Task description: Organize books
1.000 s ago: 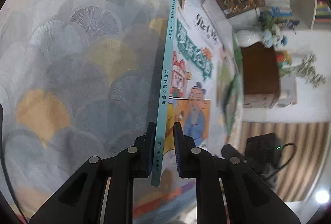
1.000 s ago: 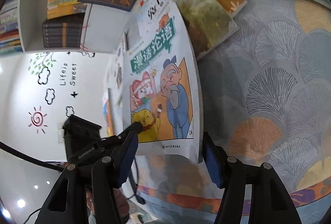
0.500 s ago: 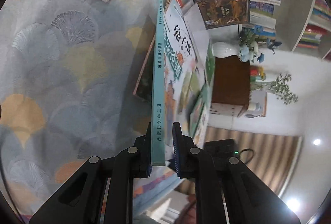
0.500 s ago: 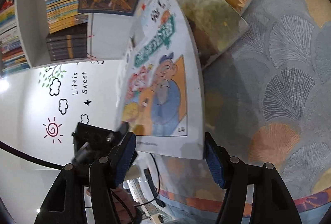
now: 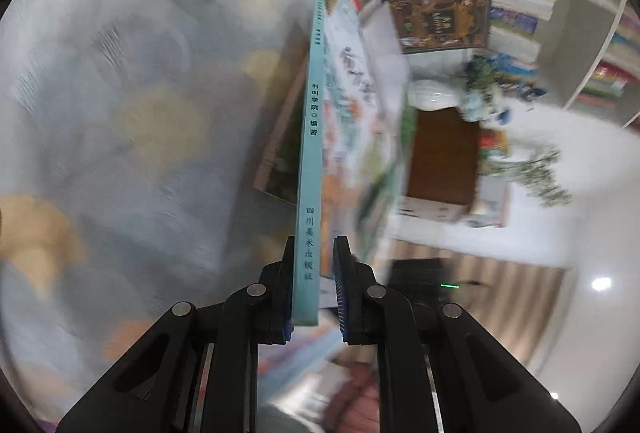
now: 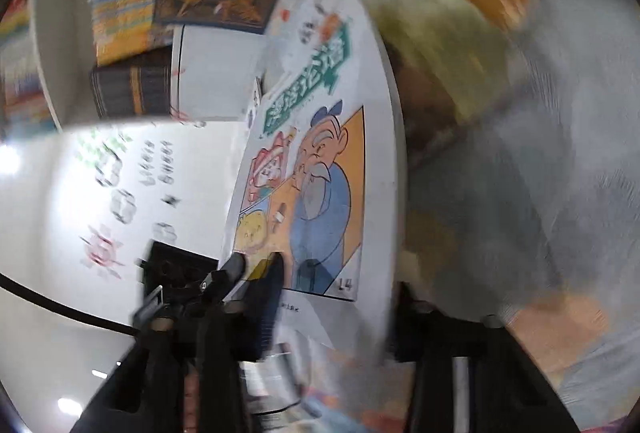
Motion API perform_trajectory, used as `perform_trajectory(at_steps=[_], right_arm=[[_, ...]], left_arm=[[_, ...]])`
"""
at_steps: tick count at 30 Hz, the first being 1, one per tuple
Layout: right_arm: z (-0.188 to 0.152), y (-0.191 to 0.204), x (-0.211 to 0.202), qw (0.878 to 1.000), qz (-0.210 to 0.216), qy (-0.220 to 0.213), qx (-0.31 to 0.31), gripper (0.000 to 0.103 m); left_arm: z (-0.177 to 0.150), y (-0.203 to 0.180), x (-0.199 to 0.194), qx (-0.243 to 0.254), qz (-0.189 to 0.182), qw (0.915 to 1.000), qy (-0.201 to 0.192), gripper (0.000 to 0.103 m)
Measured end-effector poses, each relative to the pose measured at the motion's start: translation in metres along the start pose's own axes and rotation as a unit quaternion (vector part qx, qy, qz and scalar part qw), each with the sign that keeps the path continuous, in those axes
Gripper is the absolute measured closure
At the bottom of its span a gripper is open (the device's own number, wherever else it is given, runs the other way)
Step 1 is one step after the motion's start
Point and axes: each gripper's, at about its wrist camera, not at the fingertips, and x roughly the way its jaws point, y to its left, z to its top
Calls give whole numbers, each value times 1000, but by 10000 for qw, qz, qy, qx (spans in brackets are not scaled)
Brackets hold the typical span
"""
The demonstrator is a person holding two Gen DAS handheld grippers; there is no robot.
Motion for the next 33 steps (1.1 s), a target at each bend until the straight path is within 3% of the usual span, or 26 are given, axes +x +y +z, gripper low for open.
perform_trajectory(at_steps=[2, 4, 6, 8, 10, 13, 19, 25, 33], right_arm=[[-2, 25, 0, 9940, -801, -96, -738, 74], [-9, 49, 4, 9764, -1547, -175, -1494, 76], [-20, 77, 12, 9481, -2187, -248, -2297, 76], [-29, 98, 17, 9250, -2518, -311, -2829, 76], [-36, 113, 18, 9051, -2731, -404, -3235, 76], [-43, 129, 15, 8863, -2798, -484, -3658, 76], [-31, 173, 38, 8831, -2376, -464, -4019, 75], [1, 220, 109, 8801, -1905, -139, -4347, 74], [31, 219, 192, 8922, -1774, 616, -4106, 72]], left_arm=[[0, -7, -1, 400, 519, 9977, -160, 91], [-1, -15, 0, 805, 932, 9921, -243, 89], [-7, -30, 1, 1432, 1382, 9790, -443, 89], [-14, -47, -2, 2058, 1732, 9608, -678, 89], [-17, -56, -11, 2430, 1686, 9518, -808, 89], [-13, -57, -28, 2560, 1453, 9517, -871, 89], [9, -57, -77, 2585, 1399, 9439, -1505, 87], [53, -34, -124, 2185, 1634, 9386, -2113, 87], [97, 13, -132, 1587, 2111, 9343, -2394, 87]])
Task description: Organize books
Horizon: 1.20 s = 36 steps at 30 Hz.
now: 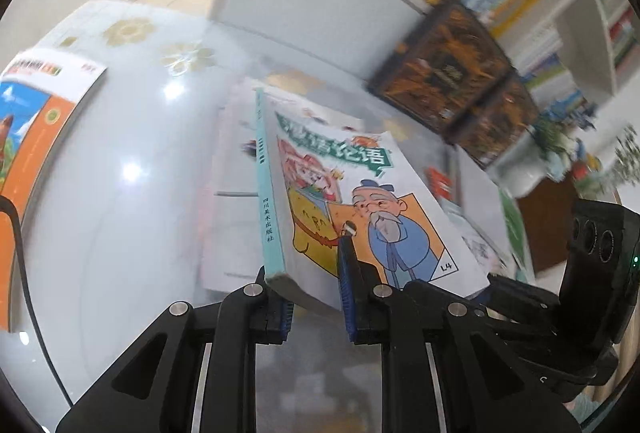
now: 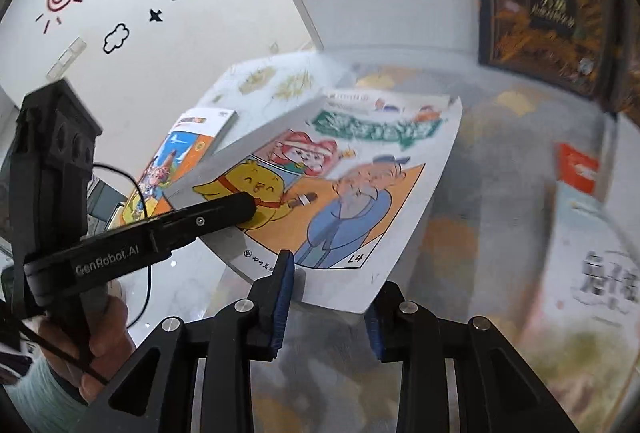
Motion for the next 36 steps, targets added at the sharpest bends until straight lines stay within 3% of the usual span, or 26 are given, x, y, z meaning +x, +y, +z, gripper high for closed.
perform_trajectory(at_steps=[3, 7, 11, 14, 16, 18, 21, 23, 26, 28, 32, 36], right_arm=[[9, -8, 21, 9995, 28, 193, 230, 72], [19, -20, 39, 9983, -36, 328, 485, 72], [23, -29, 57, 9964, -168, 566, 616, 71], [22, -38, 53, 9945, -57, 559, 884, 64], [14, -44, 46, 9924, 42, 618, 1065, 51], [1, -48, 35, 9905, 126, 621, 1220, 48], [-34, -59, 8, 9874, 237, 624, 1433, 48], [-59, -70, -10, 9846, 210, 594, 1628, 47], [-98, -92, -38, 9776, 115, 500, 2041, 47], [-119, -112, -62, 9725, -68, 361, 2300, 47], [-138, -146, -103, 9652, -358, -19, 2591, 47], [-145, -181, -134, 9582, -683, -366, 2753, 47]], left_arm=[[4, 15, 14, -368, 5, 9993, 85, 86], [5, 23, 30, -455, 233, 9985, 212, 78], [-1, 36, 28, -745, 461, 9959, 220, 80], [-10, 42, 17, -812, 616, 9946, 213, 77], [-18, 46, 11, -847, 581, 9942, 321, 78], [-29, 45, 2, -831, 615, 9941, 343, 78], [-43, 29, -10, -646, 559, 9958, 336, 78], [-53, 9, -12, -440, 327, 9976, 414, 77], [-67, -36, 3, -45, -84, 9968, 787, 63], [-74, -65, 16, 213, -160, 9952, 938, 40], [-89, -125, 46, 717, -418, 9899, 1153, 40], [-98, -167, 73, 1082, -386, 9861, 1197, 42]])
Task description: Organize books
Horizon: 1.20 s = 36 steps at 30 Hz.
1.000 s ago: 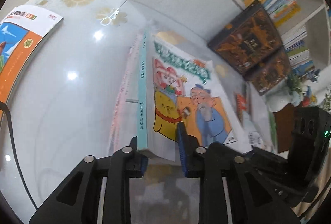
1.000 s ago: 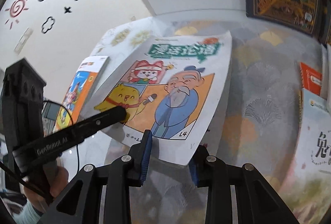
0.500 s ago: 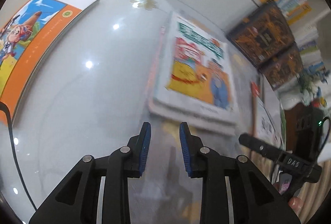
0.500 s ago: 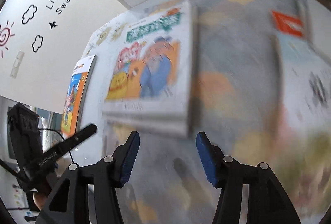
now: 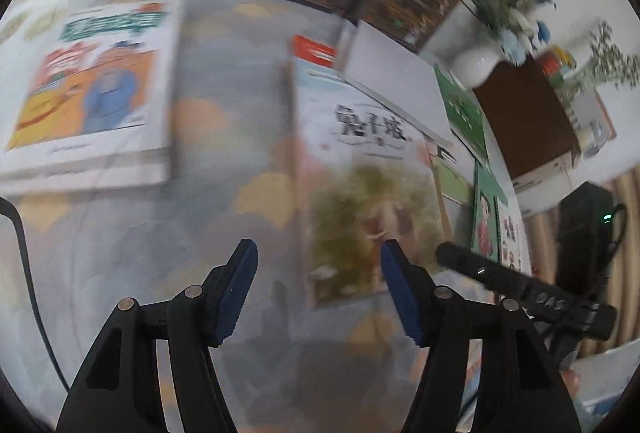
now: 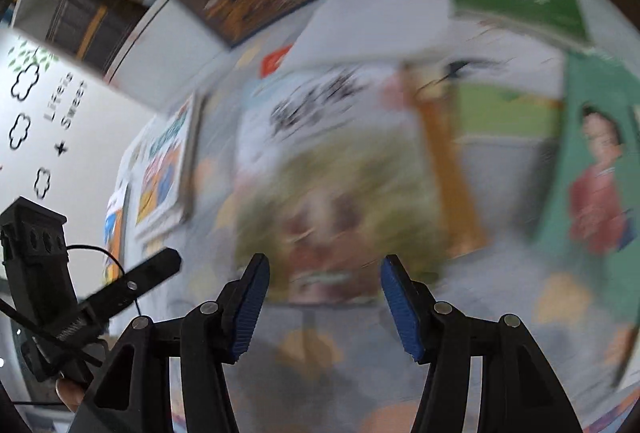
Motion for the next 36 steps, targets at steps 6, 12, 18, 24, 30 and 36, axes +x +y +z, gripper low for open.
perform_trajectory(at_steps=[6, 12, 18, 24, 30, 36], right_arm=[[29, -28, 9, 9996, -263, -23, -91, 58], [47, -28, 30, 9991, -166, 59, -385, 64], [34, -6, 30, 9941, -354, 206, -1007, 62], [-8, 12, 15, 9916, 48, 427, -1217, 62], [-73, 23, 27, 9854, 52, 966, -1400, 63], [-101, 14, 18, 9882, -115, 801, -1302, 64]], left_arm=[[5, 1, 32, -437, 405, 9982, 57, 42], [-3, 0, 46, -911, 208, 9956, 53, 42], [-25, -14, 35, -726, 338, 9968, -87, 42], [-68, -1, -3, -670, 310, 9973, 8, 42], [-124, 32, -24, -847, 374, 9950, 367, 43], [-135, 44, -33, -737, 257, 9964, 328, 46]])
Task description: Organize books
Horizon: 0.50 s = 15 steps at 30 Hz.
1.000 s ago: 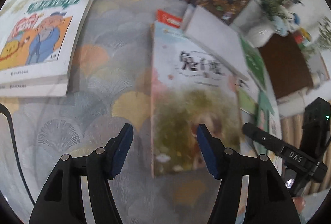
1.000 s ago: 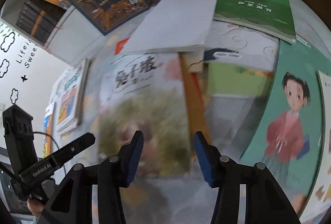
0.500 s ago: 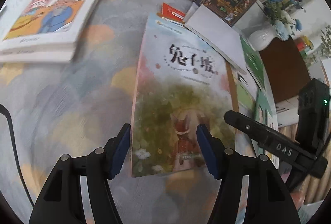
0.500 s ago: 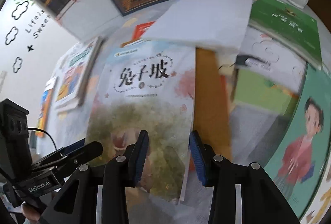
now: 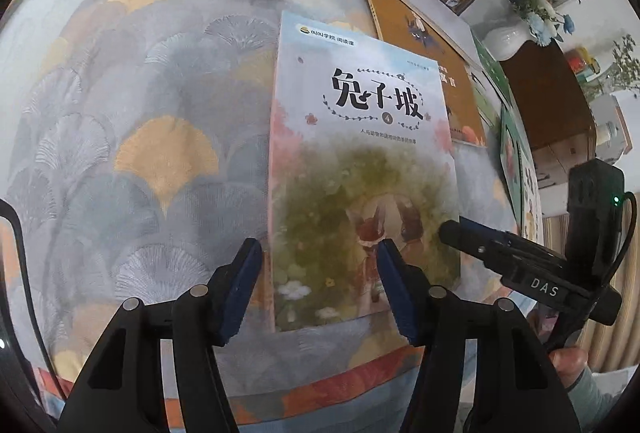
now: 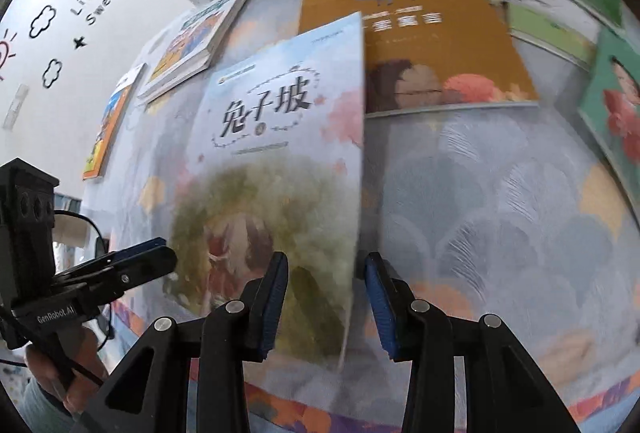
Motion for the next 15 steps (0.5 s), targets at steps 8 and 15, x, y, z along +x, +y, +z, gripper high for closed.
perform_trajectory(at_steps=[8, 15], right_arm=[[-13, 18, 5, 9994, -258, -221, 94, 64], [-20, 8, 3, 9985, -153, -337, 401, 64]], left_arm=[[-5, -22, 7, 888, 361, 9954, 92, 46], [6, 5, -33, 0, -1625, 9867, -84, 46]])
